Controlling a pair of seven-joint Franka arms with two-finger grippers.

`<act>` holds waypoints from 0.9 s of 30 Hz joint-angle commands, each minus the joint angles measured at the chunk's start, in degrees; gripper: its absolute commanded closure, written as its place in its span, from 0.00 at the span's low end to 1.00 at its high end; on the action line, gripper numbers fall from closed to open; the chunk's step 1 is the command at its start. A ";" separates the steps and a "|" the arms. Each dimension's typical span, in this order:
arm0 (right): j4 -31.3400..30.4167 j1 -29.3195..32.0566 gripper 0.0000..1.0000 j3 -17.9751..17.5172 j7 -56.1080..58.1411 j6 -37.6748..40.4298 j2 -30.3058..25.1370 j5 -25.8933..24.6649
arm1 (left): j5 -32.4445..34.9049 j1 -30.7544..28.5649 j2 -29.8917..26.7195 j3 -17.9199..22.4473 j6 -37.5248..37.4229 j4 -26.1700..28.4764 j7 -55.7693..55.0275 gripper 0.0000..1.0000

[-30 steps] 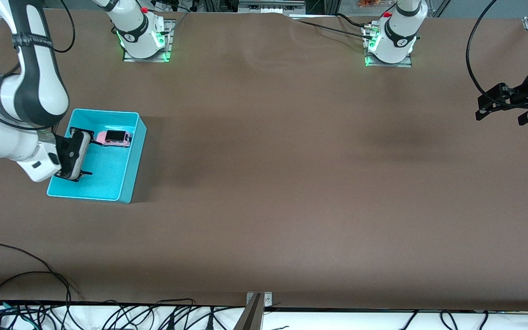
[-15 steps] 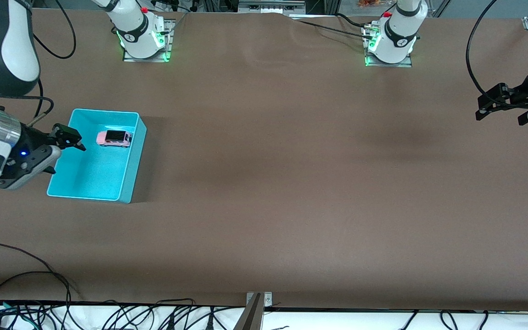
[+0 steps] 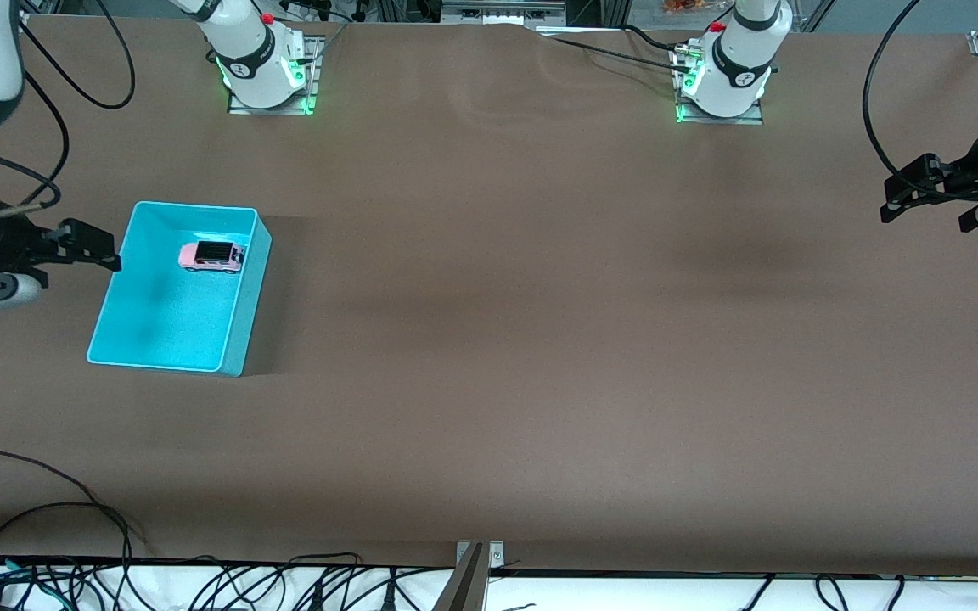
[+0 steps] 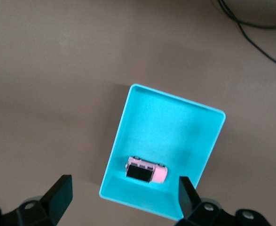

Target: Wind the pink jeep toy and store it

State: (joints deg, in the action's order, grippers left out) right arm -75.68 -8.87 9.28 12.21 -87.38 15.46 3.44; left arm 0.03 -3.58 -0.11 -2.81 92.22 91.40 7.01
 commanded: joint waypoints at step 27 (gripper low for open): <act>-21.28 -0.71 0.00 -0.58 -9.31 -7.89 -19.60 -5.02 | -1.26 -0.02 0.99 -0.01 -1.16 -2.02 0.03 0.00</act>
State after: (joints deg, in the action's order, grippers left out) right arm -100.25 -9.82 8.82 3.59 -93.73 -7.77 -0.55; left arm 0.03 -3.58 -0.10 -2.82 92.21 91.41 7.01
